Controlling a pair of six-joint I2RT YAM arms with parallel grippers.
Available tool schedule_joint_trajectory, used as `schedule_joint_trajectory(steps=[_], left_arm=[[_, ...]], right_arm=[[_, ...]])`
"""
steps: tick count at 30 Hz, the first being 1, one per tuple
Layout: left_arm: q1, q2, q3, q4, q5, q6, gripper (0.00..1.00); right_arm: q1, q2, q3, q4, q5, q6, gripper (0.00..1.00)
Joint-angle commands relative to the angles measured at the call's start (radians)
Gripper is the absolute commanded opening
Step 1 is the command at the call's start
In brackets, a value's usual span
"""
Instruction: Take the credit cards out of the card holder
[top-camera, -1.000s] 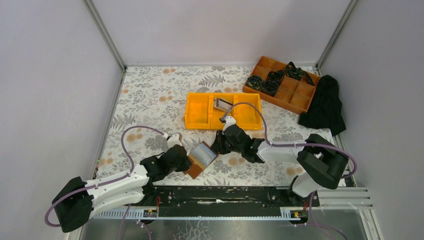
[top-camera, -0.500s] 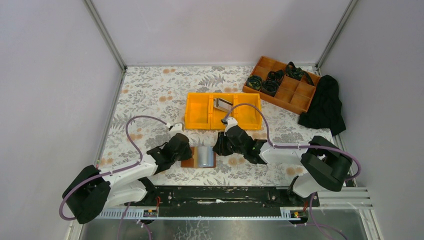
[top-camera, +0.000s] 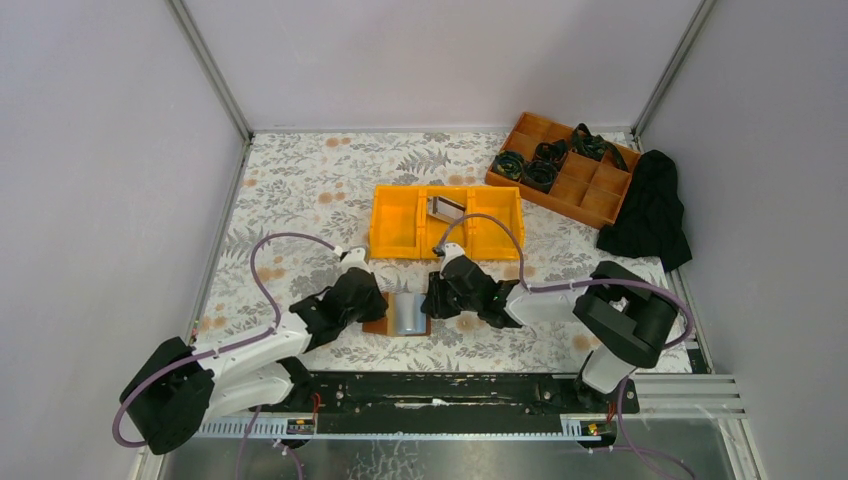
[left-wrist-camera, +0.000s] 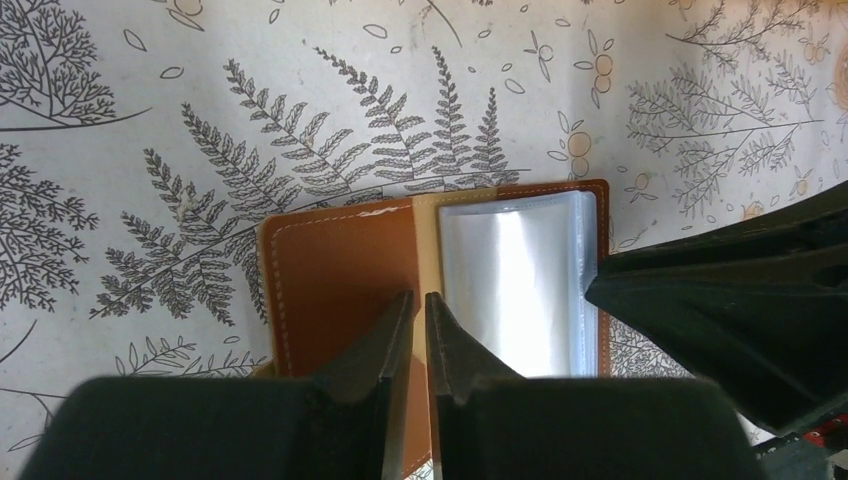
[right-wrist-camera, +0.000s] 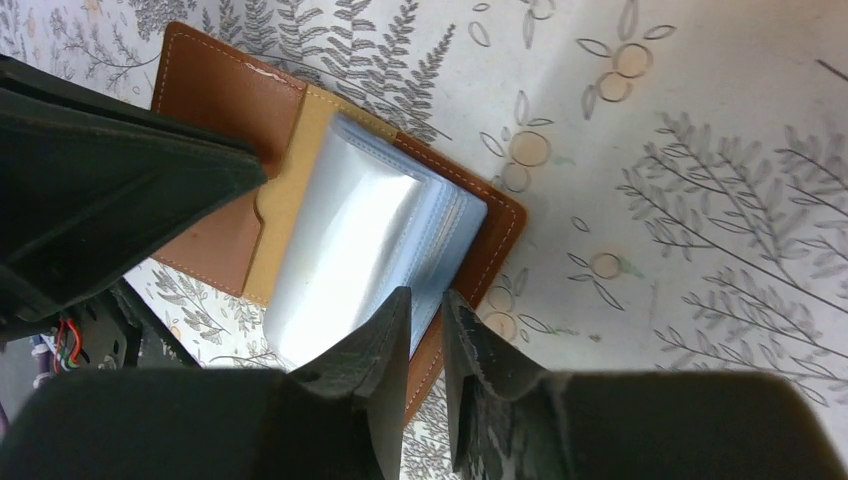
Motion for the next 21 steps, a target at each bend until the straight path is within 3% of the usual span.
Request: schedule_joint_trajectory(steps=[1,15,18,21], left_arm=[[0.007,-0.015,-0.023,0.047,0.012,0.010,0.16],[0.007,-0.020,-0.087,0.095,0.029,-0.010,0.16],[0.007,-0.019,-0.100,0.124,0.035,-0.012,0.16],[0.007,0.017,-0.103,0.177,0.063,-0.014,0.16]], right_arm=[[0.027,0.036,0.082,0.052,-0.031,0.006,0.25],[0.060,0.104,0.155,0.045,-0.047,0.009,0.25],[0.060,0.109,0.149,0.047,-0.055,0.005,0.12],[0.060,0.106,0.128,0.075,-0.061,0.006,0.09]])
